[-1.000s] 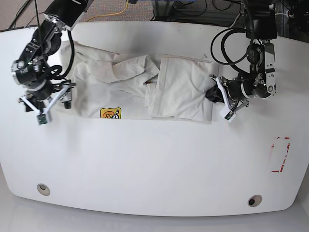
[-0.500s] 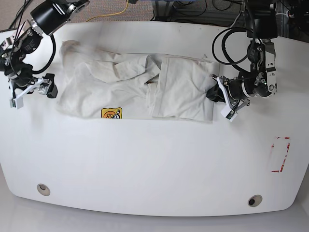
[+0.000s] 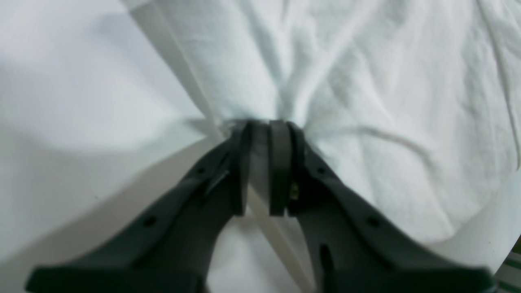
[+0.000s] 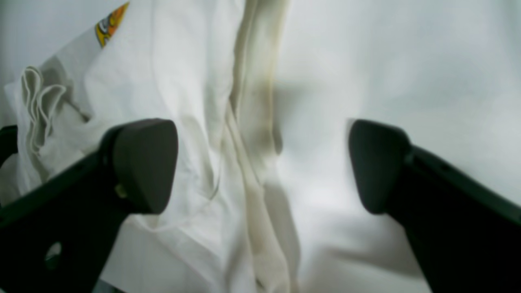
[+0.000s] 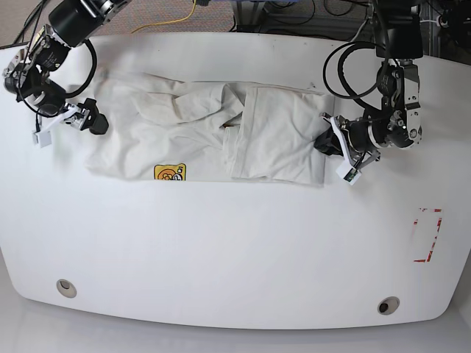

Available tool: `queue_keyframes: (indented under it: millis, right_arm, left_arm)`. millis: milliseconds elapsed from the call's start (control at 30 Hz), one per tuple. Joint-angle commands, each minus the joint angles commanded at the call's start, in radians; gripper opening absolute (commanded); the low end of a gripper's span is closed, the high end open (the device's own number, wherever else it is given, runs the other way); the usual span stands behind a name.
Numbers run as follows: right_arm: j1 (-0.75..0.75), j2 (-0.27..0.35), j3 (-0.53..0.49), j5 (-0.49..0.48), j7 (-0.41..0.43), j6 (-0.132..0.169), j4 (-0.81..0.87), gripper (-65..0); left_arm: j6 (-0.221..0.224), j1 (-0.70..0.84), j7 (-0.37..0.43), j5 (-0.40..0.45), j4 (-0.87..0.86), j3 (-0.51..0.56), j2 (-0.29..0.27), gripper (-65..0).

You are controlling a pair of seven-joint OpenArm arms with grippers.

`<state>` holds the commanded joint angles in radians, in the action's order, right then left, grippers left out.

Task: Layout the t-shirt on the table in an organized manner, then fold the t-shirt properly
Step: 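Regrasp the strip end with the right gripper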

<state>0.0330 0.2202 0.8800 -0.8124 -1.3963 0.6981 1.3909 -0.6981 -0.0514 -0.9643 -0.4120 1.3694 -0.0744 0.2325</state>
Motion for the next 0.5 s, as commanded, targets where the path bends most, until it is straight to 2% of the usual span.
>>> queue_keyframes:
  millis: [200,400,467,500]
  right_arm:
    - [-0.006,-0.048,-0.049,0.005,0.0,0.0,0.0,0.0]
    - [-0.011,-0.068,-0.077,0.008,0.0,0.0,0.017,0.0]
    - [-0.015,-0.069,-0.101,0.008,0.0,0.0,0.041,-3.8]
    - [-0.017,-0.069,-0.112,0.008,0.0,0.0,0.063,-9.4]
  left_arm:
    - [0.0,0.0,0.0,0.0,0.0,0.0,0.0,-58.3]
    - [0.0,0.0,0.0,0.0,0.0,0.002,-0.002,-58.3]
    - [0.0,0.0,0.0,0.0,0.0,0.002,-0.003,-58.3]
    - [0.0,0.0,0.0,0.005,-0.002,0.003,-0.003,-58.3]
